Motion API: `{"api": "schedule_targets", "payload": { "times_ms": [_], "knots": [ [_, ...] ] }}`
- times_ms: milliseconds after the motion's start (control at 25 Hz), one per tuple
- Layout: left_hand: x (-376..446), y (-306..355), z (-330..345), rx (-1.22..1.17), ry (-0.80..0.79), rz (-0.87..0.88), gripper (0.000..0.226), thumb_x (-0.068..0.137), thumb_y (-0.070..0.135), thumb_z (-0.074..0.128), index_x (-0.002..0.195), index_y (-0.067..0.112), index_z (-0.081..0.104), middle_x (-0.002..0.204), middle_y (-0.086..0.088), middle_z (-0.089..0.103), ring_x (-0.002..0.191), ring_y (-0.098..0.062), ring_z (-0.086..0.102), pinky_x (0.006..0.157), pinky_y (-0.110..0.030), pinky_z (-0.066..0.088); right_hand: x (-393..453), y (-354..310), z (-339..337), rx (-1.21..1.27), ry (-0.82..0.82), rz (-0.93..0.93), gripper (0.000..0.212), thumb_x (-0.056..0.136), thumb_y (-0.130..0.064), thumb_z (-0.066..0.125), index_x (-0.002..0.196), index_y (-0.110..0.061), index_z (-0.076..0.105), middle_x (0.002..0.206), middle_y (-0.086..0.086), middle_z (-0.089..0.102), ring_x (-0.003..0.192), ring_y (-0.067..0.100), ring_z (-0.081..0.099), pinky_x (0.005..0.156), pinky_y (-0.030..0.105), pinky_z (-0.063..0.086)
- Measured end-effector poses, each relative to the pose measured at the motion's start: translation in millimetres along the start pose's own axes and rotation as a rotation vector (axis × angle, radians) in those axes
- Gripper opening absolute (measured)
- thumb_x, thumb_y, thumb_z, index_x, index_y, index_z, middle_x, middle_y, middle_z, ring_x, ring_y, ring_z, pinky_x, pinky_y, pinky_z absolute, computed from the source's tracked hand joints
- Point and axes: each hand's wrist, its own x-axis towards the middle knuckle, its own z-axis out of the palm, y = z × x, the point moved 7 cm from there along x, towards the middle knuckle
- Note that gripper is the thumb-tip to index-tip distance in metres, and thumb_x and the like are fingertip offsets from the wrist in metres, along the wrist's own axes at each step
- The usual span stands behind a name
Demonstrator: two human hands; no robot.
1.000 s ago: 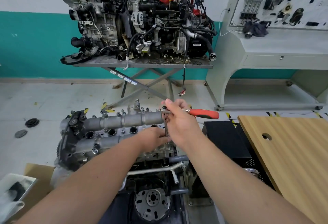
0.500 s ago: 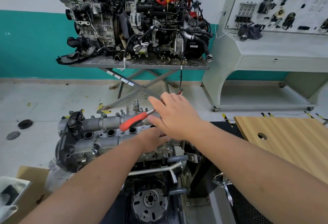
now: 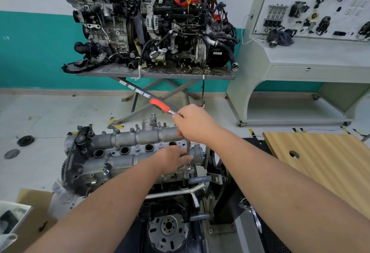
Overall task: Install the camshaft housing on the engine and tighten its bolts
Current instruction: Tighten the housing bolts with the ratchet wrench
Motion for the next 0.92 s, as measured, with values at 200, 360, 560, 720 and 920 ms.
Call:
{"api": "schedule_targets", "payload": {
  "times_ms": [200,360,560,720,920],
  "knots": [
    [-1,3,-2,0.005,0.016,0.018,0.041,0.102,0.048,0.046,0.098,0.011,0.064,0.094,-0.011,0.067,0.087,-0.024,0.064,0.084,-0.043,0.052,-15,17,24,1.264,0.051,0.295,0.016,0.098,-0.005,0.049,0.083,-0.008,0.050,0.071,0.008,0.071,0.077,0.023,0.071,0.064,0.027,0.055],
    [-1,3,-2,0.014,0.007,0.020,0.039,0.103,0.043,0.045,0.100,0.009,0.064,0.093,-0.014,0.067,0.077,-0.021,0.060,0.077,-0.041,0.051,-21,34,32,1.568,0.251,0.154,0.018,0.098,-0.013,0.059,0.082,-0.017,0.053,0.084,0.005,0.073,0.096,0.025,0.064,0.084,0.034,0.054],
    [-1,5,-3,-0.011,0.020,0.012,0.031,0.103,0.035,0.046,0.085,0.016,0.061,0.087,-0.006,0.068,0.072,-0.016,0.060,0.069,-0.033,0.049,-35,29,19,0.845,0.429,-0.157,0.025,0.101,-0.039,0.053,0.122,-0.047,0.063,0.134,-0.022,0.059,0.125,-0.008,0.050,0.099,0.011,0.042],
    [-2,8,-2,0.088,0.027,0.007,0.021,0.102,0.020,0.045,0.092,0.010,0.060,0.086,-0.006,0.064,0.089,-0.025,0.064,0.080,-0.036,0.050,-39,8,7,0.051,0.682,-0.488,0.020,0.096,-0.009,0.062,0.112,-0.006,0.074,0.129,0.007,0.066,0.117,0.027,0.060,0.098,0.036,0.050],
    [-2,8,-2,-0.006,0.032,0.030,0.033,0.104,0.044,0.044,0.112,0.015,0.059,0.097,-0.008,0.069,0.089,-0.023,0.066,0.082,-0.039,0.053,-24,-3,5,-0.627,0.434,-0.454,0.018,0.093,-0.017,0.051,0.108,-0.010,0.059,0.097,0.006,0.056,0.087,0.030,0.055,0.071,0.038,0.042]
  ]
}}
